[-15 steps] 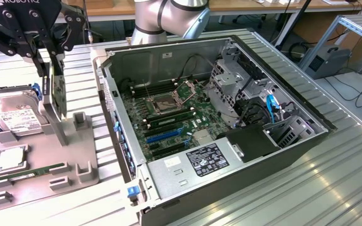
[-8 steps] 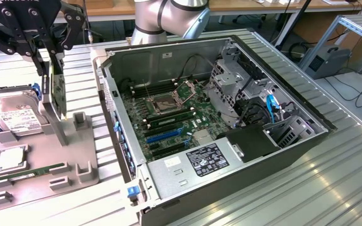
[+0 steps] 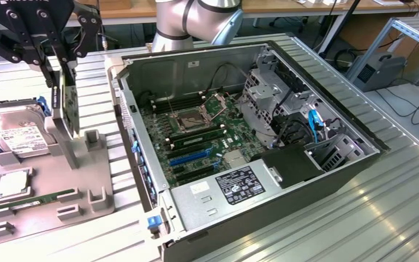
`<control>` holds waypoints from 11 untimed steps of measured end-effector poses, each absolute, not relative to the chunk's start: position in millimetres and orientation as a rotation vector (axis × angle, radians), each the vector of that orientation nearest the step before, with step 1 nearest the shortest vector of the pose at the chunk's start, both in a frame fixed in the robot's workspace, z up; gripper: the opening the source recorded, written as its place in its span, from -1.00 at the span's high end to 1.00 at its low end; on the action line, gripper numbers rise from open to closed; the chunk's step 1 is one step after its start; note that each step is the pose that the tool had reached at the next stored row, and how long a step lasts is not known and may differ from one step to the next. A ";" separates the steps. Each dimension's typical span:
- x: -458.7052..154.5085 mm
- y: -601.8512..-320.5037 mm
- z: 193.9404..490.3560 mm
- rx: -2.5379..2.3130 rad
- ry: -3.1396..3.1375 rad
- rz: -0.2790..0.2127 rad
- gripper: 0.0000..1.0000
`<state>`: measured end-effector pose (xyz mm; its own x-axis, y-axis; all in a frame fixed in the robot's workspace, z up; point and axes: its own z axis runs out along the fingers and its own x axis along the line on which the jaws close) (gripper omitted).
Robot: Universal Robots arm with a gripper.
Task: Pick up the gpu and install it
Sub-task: 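Pick up the gpu and move the gpu toward the slot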
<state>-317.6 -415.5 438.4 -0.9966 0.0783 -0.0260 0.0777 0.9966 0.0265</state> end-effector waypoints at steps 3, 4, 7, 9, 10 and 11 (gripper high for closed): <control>-315.2 -415.5 438.4 0.122 3.112 0.040 0.47; -314.1 -415.5 438.4 0.122 3.112 0.040 0.47; -309.5 -415.5 438.4 0.122 3.112 0.040 0.47; -307.2 -415.5 438.4 0.122 3.112 0.040 0.47; -305.5 -415.5 438.4 0.122 3.112 0.040 0.47; -304.7 -415.5 438.4 0.122 3.112 0.040 0.47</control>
<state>-304.7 -415.5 438.4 -0.9966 0.0784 -0.0260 0.0777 0.9966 0.0265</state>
